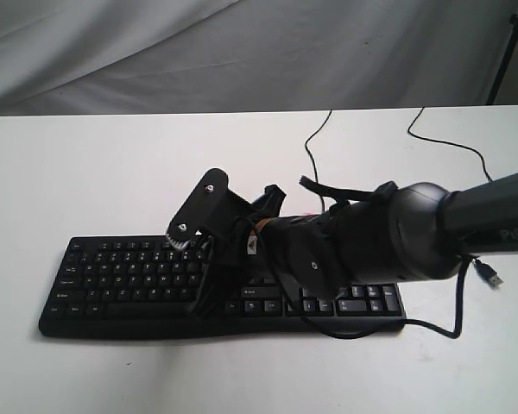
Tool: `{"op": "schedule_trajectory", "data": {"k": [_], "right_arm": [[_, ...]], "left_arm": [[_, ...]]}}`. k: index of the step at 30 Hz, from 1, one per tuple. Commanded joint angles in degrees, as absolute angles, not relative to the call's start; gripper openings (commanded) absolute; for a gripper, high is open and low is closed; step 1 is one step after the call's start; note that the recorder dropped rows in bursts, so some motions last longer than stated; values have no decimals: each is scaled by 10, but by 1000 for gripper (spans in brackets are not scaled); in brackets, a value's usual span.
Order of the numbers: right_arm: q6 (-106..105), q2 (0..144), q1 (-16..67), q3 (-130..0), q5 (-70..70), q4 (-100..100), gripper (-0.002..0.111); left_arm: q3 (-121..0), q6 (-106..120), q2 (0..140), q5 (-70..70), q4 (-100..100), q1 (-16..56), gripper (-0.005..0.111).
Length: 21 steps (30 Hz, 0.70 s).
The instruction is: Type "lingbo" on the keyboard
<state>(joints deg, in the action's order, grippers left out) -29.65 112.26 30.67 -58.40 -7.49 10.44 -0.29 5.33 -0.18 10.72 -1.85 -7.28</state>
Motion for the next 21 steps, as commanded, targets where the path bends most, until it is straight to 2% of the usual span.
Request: {"op": "schedule_trajectory", "data": {"k": [1, 21], "right_arm": [[-296, 1116, 298, -581, -86, 94, 0], [-297, 1169, 299, -614, -89, 91, 0]], "left_arm": [[0, 52, 0, 105, -18, -71, 1], [0, 52, 0, 105, -18, -71, 1]]}}
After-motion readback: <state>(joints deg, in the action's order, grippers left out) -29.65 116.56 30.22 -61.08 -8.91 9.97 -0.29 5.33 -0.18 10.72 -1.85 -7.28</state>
